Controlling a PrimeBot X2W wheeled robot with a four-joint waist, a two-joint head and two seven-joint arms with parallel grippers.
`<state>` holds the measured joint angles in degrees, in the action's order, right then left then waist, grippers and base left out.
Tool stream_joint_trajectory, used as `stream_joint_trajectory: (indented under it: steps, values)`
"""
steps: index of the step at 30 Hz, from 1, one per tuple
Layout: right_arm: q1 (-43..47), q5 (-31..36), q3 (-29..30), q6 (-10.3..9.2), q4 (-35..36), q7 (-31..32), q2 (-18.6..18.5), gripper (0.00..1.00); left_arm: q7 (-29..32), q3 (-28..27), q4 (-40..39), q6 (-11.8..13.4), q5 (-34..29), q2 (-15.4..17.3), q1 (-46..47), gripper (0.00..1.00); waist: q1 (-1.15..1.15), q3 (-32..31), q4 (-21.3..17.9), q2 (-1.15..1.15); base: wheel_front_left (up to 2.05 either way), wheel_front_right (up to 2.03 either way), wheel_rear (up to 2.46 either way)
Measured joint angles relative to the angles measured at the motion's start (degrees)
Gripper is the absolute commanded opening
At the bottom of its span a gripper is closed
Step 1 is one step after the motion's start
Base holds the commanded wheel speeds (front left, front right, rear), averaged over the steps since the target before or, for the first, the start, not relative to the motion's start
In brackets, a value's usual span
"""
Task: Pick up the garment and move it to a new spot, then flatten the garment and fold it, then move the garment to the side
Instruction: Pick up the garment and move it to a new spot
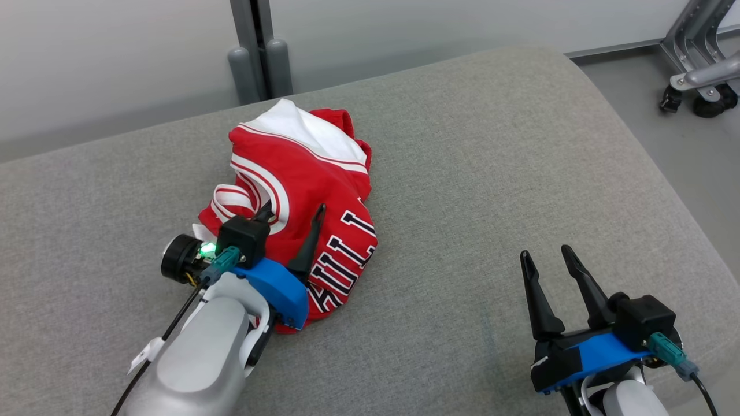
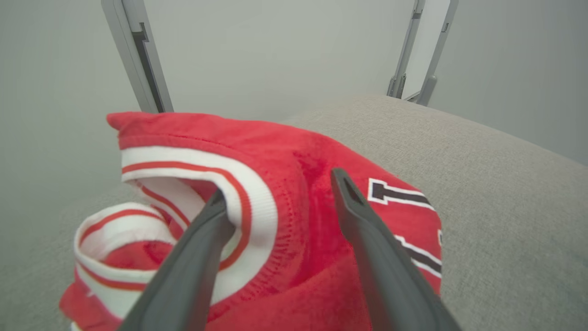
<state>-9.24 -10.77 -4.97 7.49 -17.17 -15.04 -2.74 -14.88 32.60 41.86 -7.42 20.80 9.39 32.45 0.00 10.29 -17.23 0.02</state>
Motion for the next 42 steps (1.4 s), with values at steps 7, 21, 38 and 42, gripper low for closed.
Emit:
stream_joint_trajectory:
  steps: [7,21,38,42]
  values:
    - [-0.68,-0.74,-0.05,0.00,0.26,0.00,0.00,1.00,-0.11,3.31,3.12,0.00,1.52,-0.88,4.00,0.00,0.00,1.15,-0.77,0.00,0.00,0.00,0.00]
    - [-0.85,-1.47,0.63,0.00,0.38,0.00,0.00,1.00,-0.12,7.04,-7.91,0.00,0.66,-3.96,19.49,0.00,0.00,0.83,-0.69,-0.01,0.00,0.00,0.00]
    - [0.12,-2.33,1.74,0.00,0.70,0.00,-0.01,1.00,-0.19,6.05,-19.76,0.83,1.97,-6.27,30.39,0.00,0.00,0.50,0.52,-0.01,0.00,0.00,0.00]
    - [0.14,-1.94,2.11,0.00,1.03,-0.01,-0.02,1.00,-0.19,4.63,-20.80,1.46,1.86,-5.64,30.11,0.00,0.00,0.34,2.07,-0.01,0.00,0.00,0.00]
